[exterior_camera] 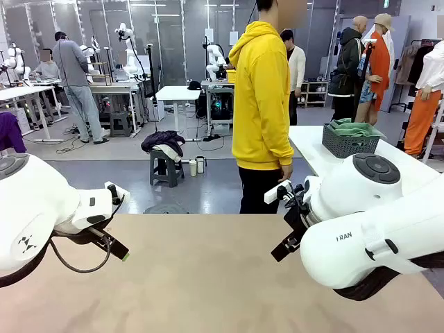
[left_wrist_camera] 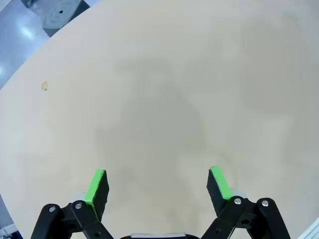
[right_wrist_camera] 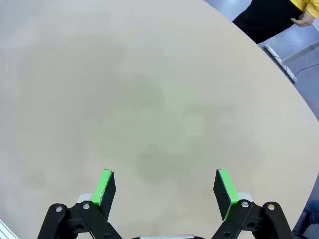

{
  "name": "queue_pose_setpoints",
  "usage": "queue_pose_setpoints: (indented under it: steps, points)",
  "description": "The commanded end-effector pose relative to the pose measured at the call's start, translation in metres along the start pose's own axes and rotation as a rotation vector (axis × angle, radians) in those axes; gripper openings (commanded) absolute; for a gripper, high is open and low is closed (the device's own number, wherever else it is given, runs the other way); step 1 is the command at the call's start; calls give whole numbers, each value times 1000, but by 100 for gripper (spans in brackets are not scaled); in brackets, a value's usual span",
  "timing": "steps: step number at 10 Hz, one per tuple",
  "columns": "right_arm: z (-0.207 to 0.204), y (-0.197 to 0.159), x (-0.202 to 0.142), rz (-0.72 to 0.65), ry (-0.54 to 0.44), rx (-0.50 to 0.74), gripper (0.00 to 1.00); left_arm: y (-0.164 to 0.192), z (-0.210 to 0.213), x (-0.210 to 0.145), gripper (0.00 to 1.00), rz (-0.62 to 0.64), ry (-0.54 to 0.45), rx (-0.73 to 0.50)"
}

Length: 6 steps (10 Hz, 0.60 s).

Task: Fold the towels and place them in the basket.
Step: When a person lays out a Towel with hook on the table, fold it in half twice.

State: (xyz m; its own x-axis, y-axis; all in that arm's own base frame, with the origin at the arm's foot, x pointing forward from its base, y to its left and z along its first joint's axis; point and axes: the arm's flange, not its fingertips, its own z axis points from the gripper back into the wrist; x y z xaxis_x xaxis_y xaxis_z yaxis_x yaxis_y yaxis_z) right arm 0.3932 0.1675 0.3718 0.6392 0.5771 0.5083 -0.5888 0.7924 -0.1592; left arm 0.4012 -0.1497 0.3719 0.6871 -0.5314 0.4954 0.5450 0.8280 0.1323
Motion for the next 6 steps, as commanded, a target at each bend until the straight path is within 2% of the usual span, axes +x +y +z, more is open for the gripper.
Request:
queue_pose_setpoints:
  steps: [1, 6]
  points:
    - [0, 0, 0, 0, 0, 0, 100, 0, 0, 0, 100, -1, 0, 0]
    - [0, 0, 0, 0, 0, 0, 100, 0, 0, 0, 100, -1, 0, 0]
